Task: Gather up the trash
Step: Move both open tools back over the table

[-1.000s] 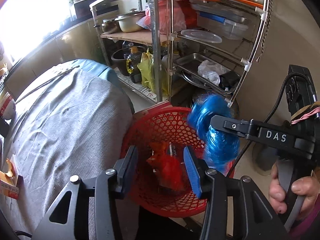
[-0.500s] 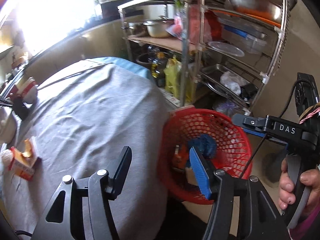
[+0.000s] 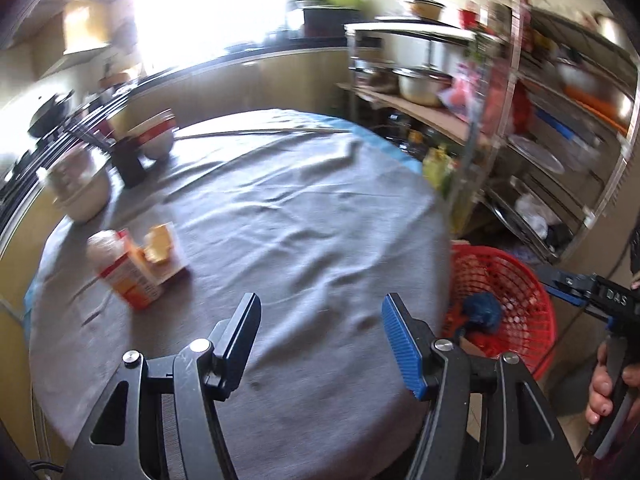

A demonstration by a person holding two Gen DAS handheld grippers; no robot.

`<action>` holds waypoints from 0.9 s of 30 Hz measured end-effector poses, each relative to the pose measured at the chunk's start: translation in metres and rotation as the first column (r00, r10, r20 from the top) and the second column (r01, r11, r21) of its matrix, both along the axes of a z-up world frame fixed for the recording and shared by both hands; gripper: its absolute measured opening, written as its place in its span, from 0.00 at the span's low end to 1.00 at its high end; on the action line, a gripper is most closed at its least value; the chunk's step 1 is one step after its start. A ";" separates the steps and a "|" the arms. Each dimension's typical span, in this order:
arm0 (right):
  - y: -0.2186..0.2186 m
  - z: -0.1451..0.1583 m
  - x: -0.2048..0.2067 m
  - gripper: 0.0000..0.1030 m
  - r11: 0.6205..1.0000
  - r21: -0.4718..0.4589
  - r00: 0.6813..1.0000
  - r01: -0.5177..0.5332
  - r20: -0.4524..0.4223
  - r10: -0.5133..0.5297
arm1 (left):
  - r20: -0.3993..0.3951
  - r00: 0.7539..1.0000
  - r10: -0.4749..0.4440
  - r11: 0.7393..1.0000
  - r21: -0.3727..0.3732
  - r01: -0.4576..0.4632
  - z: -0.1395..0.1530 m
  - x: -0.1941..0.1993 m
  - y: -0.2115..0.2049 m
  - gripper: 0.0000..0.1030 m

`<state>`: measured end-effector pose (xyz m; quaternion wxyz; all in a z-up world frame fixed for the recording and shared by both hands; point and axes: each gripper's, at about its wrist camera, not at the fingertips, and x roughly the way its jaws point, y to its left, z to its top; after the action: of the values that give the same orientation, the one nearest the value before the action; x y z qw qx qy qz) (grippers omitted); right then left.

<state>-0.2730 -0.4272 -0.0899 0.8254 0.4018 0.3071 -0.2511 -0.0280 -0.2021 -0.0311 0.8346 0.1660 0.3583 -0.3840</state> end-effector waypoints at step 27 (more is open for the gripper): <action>0.105 0.015 0.132 0.62 0.935 -0.058 0.936 -0.349 -0.061 0.346 | -0.119 0.871 0.476 0.875 -0.031 -0.483 -0.045 0.126 0.183 0.62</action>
<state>-0.1407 -0.3220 -0.0747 0.8620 0.3064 0.3850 -0.1215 0.0976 -0.0195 -0.0757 0.8877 0.0260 0.4213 -0.1838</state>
